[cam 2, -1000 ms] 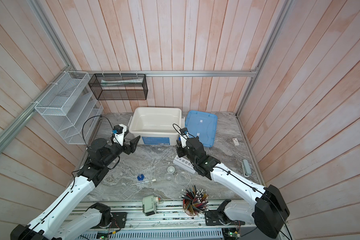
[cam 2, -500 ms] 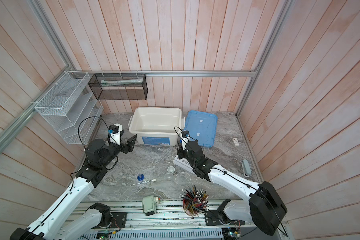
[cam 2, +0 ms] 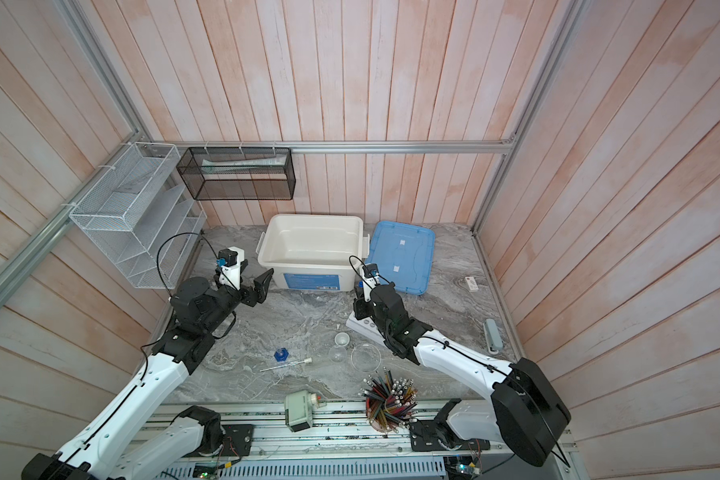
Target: Organize the chemistry lab equipment
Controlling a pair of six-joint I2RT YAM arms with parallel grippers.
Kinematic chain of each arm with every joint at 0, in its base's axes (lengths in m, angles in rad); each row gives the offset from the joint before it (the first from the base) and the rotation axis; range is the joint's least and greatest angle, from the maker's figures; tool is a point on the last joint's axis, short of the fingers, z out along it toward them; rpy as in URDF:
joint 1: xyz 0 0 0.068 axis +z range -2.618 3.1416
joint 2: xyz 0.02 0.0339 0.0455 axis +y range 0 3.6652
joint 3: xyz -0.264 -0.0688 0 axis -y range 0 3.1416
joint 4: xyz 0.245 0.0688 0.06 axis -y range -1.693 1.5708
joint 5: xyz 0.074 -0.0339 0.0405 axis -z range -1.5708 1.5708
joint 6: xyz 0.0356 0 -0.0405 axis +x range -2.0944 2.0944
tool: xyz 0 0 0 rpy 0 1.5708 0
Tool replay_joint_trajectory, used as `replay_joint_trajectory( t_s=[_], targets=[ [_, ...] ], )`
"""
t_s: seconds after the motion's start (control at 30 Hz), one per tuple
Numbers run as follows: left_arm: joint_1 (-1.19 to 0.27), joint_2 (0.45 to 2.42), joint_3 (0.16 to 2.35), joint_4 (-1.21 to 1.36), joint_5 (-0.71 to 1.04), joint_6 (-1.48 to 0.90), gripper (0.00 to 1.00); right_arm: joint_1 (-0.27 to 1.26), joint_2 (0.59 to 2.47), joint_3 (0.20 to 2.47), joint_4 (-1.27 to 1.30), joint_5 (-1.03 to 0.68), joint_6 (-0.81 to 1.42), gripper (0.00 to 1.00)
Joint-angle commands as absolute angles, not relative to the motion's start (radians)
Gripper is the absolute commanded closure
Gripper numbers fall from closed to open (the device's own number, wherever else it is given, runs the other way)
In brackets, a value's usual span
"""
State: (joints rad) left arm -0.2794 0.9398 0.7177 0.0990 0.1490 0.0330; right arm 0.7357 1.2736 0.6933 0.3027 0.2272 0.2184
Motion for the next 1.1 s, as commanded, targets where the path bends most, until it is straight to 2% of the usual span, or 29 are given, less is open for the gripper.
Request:
replay_joint_trajectory(
  t_s=[0.0, 1.07],
  targets=[
    [-0.274, 0.941, 0.704, 0.127, 0.156, 0.029, 0.18, 0.732, 1.276, 0.674, 0.336, 0.224, 0.236, 0.82],
    [-0.268, 0.935, 0.698, 0.13, 0.147, 0.043, 0.18, 0.8, 1.4, 0.73, 0.307, 0.313, 0.161, 0.82]
  ],
)
